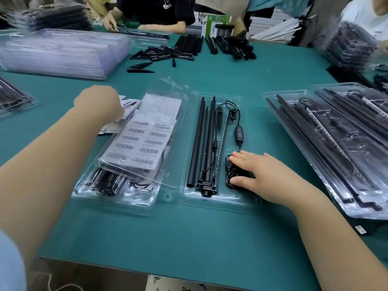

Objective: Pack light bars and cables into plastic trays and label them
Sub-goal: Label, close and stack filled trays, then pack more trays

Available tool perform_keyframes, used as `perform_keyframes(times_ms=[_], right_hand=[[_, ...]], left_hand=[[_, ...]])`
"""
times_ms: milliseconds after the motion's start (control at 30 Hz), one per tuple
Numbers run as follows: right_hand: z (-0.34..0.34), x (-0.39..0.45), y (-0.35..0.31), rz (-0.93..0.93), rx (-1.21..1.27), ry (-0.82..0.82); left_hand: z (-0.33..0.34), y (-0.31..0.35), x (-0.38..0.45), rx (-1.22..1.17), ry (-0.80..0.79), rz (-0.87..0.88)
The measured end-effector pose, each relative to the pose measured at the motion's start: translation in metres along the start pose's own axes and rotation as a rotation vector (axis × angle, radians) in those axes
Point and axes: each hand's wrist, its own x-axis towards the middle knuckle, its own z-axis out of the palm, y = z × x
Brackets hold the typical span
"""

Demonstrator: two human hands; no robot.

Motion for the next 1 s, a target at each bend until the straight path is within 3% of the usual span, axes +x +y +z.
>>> perform_keyframes(times_ms=[200,300,400,500,633,733,867,1000], right_hand=[[0.001,0.001,0.002,-0.008,-0.01,0.005],[0.002,0.003,0.003,-0.015,-0.017,0.019],[0.003,0.003,0.004,-0.031,-0.075,0.093],[0.005,0.002,0.004,0.013,-0.04,0.156],[0.005,0.001,0.002,0.032,-0.077,0.177],[0.006,0.0,0.0,0.045,-0.093,0.182],[0.01,-0.003,-0.002,0.041,-0.072,0.25],[0.014,-0.008,-0.002,0.026,0.087,0.319]], left_hand=[[-0.029,0.007,-0.022,0.011,0.274,0.03],[-0.055,0.024,-0.048,-0.276,0.366,0.132],[-0.062,0.063,-0.095,-0.811,0.165,0.259],[-0.043,0.107,-0.133,-1.077,-0.156,0.316],[-0.005,0.141,-0.158,-1.08,-0.327,0.279],[0.015,0.143,-0.165,-0.912,-0.231,0.353],[0.023,0.138,-0.17,-0.736,-0.237,0.493],[0.022,0.138,-0.174,-0.651,-0.209,0.527]])
